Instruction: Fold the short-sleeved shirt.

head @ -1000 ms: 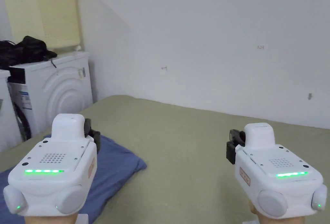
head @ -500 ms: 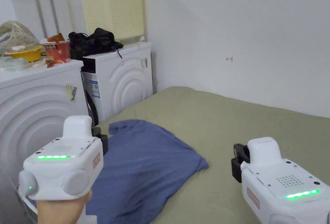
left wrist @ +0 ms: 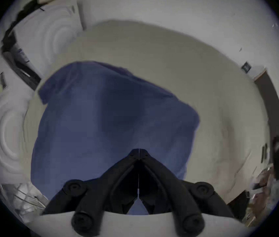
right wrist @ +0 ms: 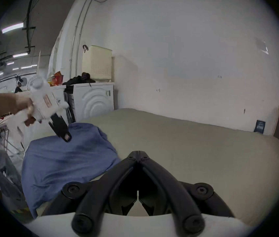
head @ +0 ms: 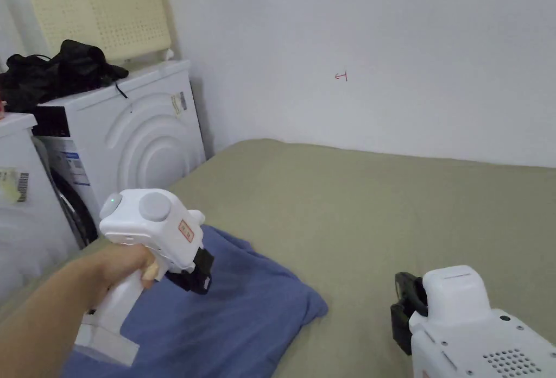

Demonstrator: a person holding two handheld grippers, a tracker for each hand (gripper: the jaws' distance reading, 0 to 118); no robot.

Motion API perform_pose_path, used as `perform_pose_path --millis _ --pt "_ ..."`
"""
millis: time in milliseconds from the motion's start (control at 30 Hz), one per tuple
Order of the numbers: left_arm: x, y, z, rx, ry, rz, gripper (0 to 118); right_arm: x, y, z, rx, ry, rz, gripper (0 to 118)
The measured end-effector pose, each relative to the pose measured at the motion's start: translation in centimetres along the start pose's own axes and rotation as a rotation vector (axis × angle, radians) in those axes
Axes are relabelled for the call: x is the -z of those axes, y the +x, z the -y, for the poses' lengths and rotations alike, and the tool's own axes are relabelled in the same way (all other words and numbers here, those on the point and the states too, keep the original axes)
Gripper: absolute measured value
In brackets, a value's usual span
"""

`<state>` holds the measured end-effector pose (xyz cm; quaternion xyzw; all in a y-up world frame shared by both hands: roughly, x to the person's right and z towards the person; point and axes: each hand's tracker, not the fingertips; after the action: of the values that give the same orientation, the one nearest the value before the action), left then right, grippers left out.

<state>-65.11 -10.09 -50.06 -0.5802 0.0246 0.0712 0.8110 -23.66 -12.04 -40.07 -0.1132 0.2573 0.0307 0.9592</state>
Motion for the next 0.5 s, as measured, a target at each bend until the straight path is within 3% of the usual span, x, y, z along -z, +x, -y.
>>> perform_pose_path --millis 33,67,100,133,167,200,233,300,333,367,400,467,500 --pt "1.4 0.1 -0.5 0.045 -0.011 -0.062 0 0.3 0.0 0.3 0.006 -0.005 -0.008 0" --pt "2.5 0.4 -0.3 0.042 0.005 -0.119 12 0.5 0.1 0.6 0.011 -0.010 -0.016 0" --pt "3.5 0.4 -0.4 0.045 0.021 -0.122 47 0.7 0.3 0.9 0.015 -0.012 -0.025 0" --pt "4.7 0.2 -0.1 0.032 0.024 -0.094 95 0.9 0.4 1.1 0.014 -0.015 -0.034 0" --pt "5.9 -0.1 0.2 0.009 0.015 -0.042 118 1.0 0.4 1.3 0.013 -0.018 -0.039 0" --pt "6.4 -0.9 0.3 -0.022 0.078 0.017 113 1.0 0.5 1.5 0.012 -0.019 -0.042 0" --pt "7.8 -1.1 0.6 -0.066 0.016 0.099 109 1.0 0.6 1.7 0.016 -0.019 -0.046 0" --pt "9.8 -1.4 1.0 -0.117 -0.042 0.043 101 0.8 0.7 1.9 0.029 -0.028 -0.057 0" --pt "9.1 -0.7 1.4 -0.113 -0.050 0.034 87 0.7 0.7 2.1 0.025 -0.031 -0.054 0" --pt "9.4 -0.6 1.8 -0.098 -0.057 0.006 63 0.5 0.8 2.2 0.016 -0.034 -0.051 0" --pt "9.2 -0.4 2.3 -0.064 -0.028 -0.097 45 0.3 1.0 2.3 0.009 -0.037 -0.048 0" --pt "7.9 -1.5 2.3 -0.164 0.049 -0.040 4 -0.7 1.7 2.3 0.007 -0.037 -0.037 0" --pt "7.1 -1.9 2.5 -0.228 0.058 0.010 4 -1.3 2.1 2.4 0.006 -0.031 -0.026 0"
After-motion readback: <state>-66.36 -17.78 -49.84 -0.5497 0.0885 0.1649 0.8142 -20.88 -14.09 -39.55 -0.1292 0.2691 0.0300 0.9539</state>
